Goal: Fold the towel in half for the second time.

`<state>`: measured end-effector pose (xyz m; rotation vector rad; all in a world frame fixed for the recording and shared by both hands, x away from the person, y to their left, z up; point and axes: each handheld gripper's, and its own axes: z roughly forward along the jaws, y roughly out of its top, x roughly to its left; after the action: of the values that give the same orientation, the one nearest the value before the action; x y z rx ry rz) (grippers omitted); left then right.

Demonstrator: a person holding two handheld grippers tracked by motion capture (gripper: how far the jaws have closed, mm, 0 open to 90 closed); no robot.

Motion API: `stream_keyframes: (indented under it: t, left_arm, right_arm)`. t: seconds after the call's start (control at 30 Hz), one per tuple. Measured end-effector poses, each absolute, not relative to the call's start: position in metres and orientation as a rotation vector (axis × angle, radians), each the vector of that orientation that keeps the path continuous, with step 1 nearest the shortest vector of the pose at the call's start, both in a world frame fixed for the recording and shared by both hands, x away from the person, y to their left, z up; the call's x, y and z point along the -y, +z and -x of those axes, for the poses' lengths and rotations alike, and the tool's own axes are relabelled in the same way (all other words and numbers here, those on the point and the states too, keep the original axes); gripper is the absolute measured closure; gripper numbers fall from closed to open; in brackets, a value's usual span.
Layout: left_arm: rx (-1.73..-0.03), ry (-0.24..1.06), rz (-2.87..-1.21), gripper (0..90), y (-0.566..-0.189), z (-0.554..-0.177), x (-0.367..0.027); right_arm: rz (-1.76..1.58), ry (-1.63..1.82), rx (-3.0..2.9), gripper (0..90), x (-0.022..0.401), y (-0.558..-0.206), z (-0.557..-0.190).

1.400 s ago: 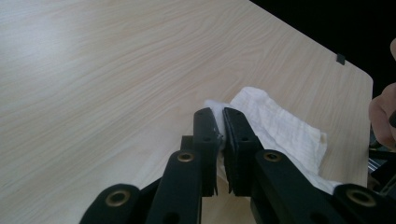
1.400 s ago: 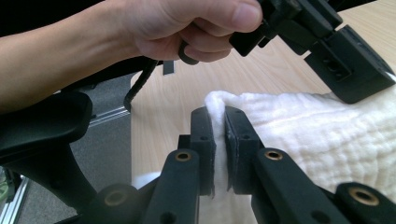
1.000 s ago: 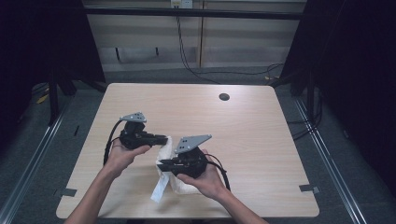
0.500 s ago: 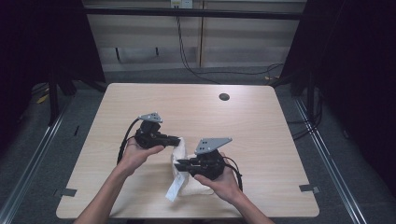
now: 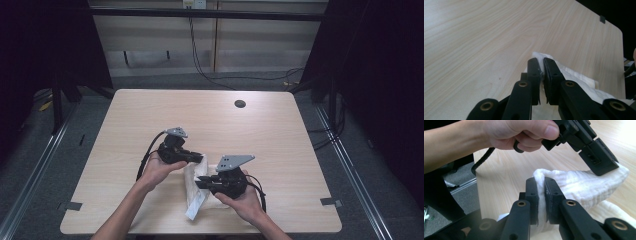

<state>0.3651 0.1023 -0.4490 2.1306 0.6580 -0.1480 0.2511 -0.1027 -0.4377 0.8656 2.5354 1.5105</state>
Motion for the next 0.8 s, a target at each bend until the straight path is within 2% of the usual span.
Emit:
stream_keyframes:
  t: [0.8]
  left_arm:
    - [-0.702,-0.203,-2.156,81.6,-0.482,-0.371,-0.077]
  right_arm:
    - [-0.990,1.354,-2.567,77.4,0.132,-0.473,-0.246]
